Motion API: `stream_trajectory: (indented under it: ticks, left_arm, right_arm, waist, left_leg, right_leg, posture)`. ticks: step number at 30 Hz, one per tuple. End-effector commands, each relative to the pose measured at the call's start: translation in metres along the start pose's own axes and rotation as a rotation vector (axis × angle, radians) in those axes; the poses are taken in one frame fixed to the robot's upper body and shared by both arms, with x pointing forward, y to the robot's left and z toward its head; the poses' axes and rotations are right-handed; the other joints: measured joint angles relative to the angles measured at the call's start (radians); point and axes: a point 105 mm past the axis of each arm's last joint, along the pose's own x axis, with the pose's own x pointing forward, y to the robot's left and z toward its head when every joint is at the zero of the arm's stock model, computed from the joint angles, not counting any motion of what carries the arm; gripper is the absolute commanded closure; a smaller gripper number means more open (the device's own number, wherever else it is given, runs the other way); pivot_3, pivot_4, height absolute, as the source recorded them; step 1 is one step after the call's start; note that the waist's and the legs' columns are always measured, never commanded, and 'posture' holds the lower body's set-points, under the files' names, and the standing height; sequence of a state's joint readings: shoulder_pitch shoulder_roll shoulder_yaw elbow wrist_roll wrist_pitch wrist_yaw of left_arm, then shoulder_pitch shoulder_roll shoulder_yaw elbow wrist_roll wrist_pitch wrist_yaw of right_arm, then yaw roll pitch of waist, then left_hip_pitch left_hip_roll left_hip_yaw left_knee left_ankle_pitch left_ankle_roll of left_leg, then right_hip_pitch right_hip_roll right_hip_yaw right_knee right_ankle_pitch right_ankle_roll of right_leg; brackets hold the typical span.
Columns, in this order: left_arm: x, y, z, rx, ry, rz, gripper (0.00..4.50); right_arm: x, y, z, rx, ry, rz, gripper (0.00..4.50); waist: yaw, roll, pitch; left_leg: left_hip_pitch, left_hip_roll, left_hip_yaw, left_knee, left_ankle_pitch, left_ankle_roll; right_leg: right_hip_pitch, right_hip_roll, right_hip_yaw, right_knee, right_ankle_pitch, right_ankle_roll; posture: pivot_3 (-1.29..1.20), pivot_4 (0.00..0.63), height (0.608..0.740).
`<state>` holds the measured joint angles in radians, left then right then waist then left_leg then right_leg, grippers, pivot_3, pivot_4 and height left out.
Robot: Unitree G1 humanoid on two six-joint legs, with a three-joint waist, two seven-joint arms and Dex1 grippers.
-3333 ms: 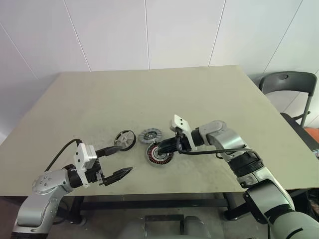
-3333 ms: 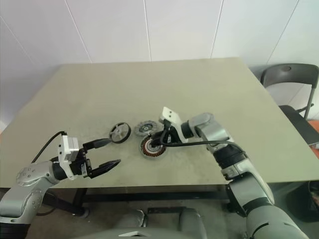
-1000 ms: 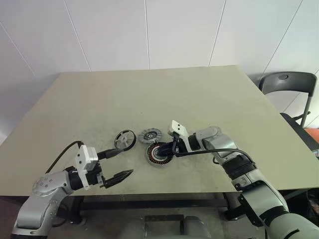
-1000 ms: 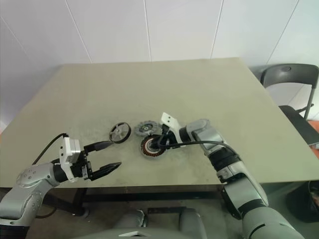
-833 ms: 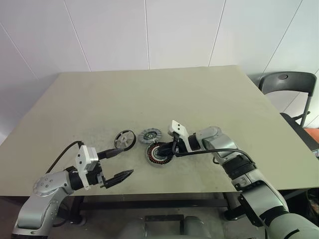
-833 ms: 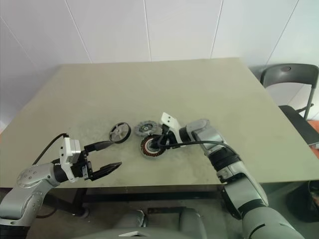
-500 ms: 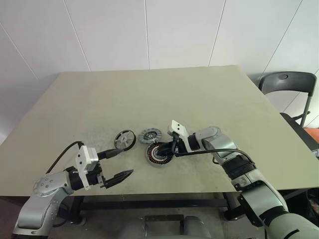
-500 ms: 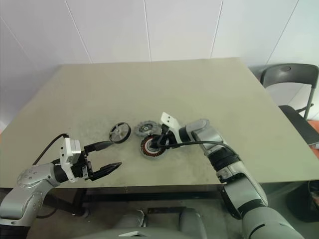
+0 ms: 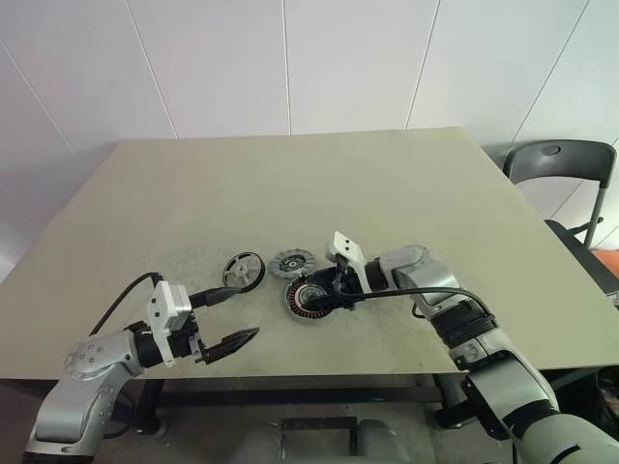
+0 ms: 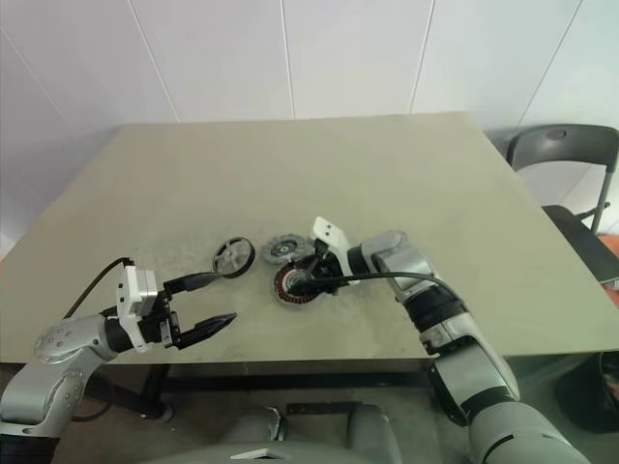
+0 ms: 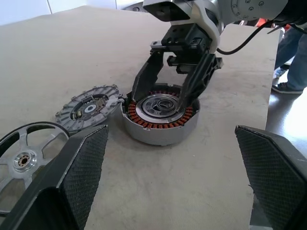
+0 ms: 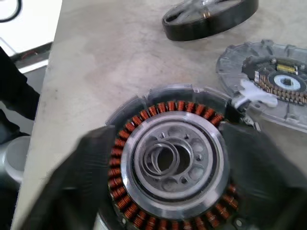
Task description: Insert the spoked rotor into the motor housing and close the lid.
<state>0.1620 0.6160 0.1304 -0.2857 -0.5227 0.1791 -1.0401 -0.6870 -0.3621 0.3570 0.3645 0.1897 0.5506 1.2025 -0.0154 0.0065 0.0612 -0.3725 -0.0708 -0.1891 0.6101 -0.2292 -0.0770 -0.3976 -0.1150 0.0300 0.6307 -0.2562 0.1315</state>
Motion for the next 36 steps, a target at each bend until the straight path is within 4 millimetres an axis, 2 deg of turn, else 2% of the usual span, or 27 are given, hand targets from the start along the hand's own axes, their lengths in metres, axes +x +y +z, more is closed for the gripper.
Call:
stream_trajectory:
  ticks: [1,5,10,11,13,15,24,36]
  left_arm:
    - [0.001,0.000,0.006,0.031,-0.015,-0.006,0.00]
    - [0.002,0.000,0.005,0.030,-0.015,-0.007,0.00]
    - [0.002,0.000,0.004,0.031,-0.015,-0.008,0.00]
    - [0.002,0.000,0.003,0.030,-0.014,-0.008,0.00]
    - [0.002,0.001,0.002,0.029,-0.012,-0.008,0.00]
    - [0.002,0.001,0.000,0.028,-0.012,-0.007,0.00]
    - [-0.001,0.000,-0.006,0.026,-0.005,-0.005,0.00]
    - [0.000,-0.001,-0.008,0.030,-0.005,-0.006,0.00]
  right_arm:
    - [-0.012,0.009,0.042,-0.048,-0.129,0.032,0.05]
    - [-0.020,0.014,0.052,-0.069,-0.136,0.040,0.05]
    - [-0.026,0.013,0.048,-0.073,-0.112,0.030,0.05]
    - [-0.026,0.011,0.045,-0.064,-0.103,0.023,0.22]
    - [-0.025,0.011,0.037,-0.055,-0.075,0.026,0.65]
    - [-0.024,0.011,0.029,-0.057,-0.044,0.028,1.28]
    - [-0.017,0.015,0.010,-0.062,0.035,0.079,4.45]
    - [-0.011,0.010,-0.004,-0.087,0.103,0.065,4.48]
  waist:
    - [0.001,0.000,0.000]
    - [0.000,0.000,0.000]
    - [0.001,0.000,0.000]
    - [0.001,0.000,0.000]
    - [0.001,0.000,0.000]
    - [0.000,0.000,0.000]
    - [0.000,0.000,0.000]
    - [0.001,0.000,0.000]
  left_leg:
    - [0.000,0.000,0.000,0.000,0.000,0.000]
    - [0.000,0.000,0.000,0.000,0.000,0.000]
    - [0.000,0.000,0.000,0.000,0.000,0.000]
    - [0.000,0.000,0.000,0.000,0.000,0.000]
    - [-0.001,0.000,0.000,0.000,0.000,0.000]
    - [-0.001,0.000,0.000,0.000,0.000,0.000]
    - [-0.001,0.000,0.000,0.000,0.000,0.000]
    - [-0.001,0.000,0.000,0.000,0.000,0.000]
  right_leg:
    - [0.000,0.000,0.000,0.000,0.000,0.000]
    - [0.000,0.000,0.000,0.000,0.000,0.000]
    - [0.000,0.000,0.000,0.000,0.000,0.000]
    - [0.000,0.000,0.000,-0.001,0.000,0.000]
    - [0.000,0.000,0.000,-0.001,0.000,0.000]
    - [0.000,0.000,0.000,-0.001,0.000,0.000]
    - [-0.001,0.000,0.000,-0.001,0.000,0.000]
    - [-0.001,0.000,0.000,-0.001,0.000,0.000]
  posture:
    - [0.00,0.000,0.740]
    - [0.00,0.000,0.740]
    - [0.00,0.000,0.740]
    - [0.00,0.000,0.740]
    - [0.00,0.000,0.740]
    - [0.00,0.000,0.740]
    - [0.00,0.000,0.740]
    - [0.00,0.000,0.740]
